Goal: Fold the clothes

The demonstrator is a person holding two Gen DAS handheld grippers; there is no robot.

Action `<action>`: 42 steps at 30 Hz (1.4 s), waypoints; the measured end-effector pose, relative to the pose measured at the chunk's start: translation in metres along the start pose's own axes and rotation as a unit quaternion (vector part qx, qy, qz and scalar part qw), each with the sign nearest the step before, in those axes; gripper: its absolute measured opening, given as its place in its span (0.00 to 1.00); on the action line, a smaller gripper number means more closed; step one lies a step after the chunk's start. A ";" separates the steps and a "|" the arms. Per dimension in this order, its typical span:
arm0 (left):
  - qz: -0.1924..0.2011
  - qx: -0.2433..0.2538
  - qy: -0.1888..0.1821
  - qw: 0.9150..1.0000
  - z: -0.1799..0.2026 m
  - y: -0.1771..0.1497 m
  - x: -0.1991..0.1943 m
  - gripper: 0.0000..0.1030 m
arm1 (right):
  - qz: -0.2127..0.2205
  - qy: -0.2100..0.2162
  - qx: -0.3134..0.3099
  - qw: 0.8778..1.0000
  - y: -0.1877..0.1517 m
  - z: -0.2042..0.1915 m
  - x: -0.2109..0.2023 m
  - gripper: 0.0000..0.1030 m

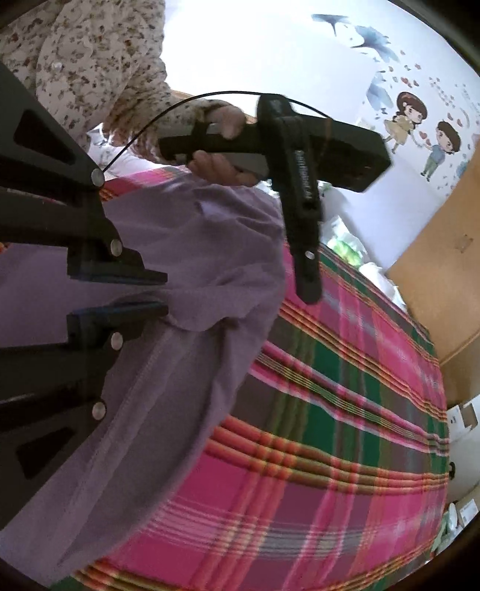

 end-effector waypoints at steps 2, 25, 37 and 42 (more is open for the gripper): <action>-0.005 0.006 0.001 1.000 0.001 -0.004 0.001 0.25 | -0.001 0.003 0.001 1.000 -0.003 -0.002 0.001 0.10; -0.010 -0.034 0.009 0.999 -0.021 -0.050 -0.023 0.25 | -0.007 0.034 0.040 0.999 0.021 -0.004 0.017 0.16; -0.001 -0.047 0.002 0.999 -0.029 -0.050 -0.032 0.25 | -0.050 0.079 0.098 0.991 0.034 0.003 0.057 0.35; 0.000 -0.054 -0.002 0.999 -0.031 -0.050 -0.031 0.25 | -0.051 0.065 0.060 0.995 0.028 -0.005 0.051 0.35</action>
Point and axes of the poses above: each gripper's, at about its wrist camera, not at the fingertips, and x roughly the way its jaws point, z to its right, y to its top, the point moved 5 cm from there along x, roughly the way its jaws point, and after that the axes turned 4 degrees about z, right-handed, at the moved point
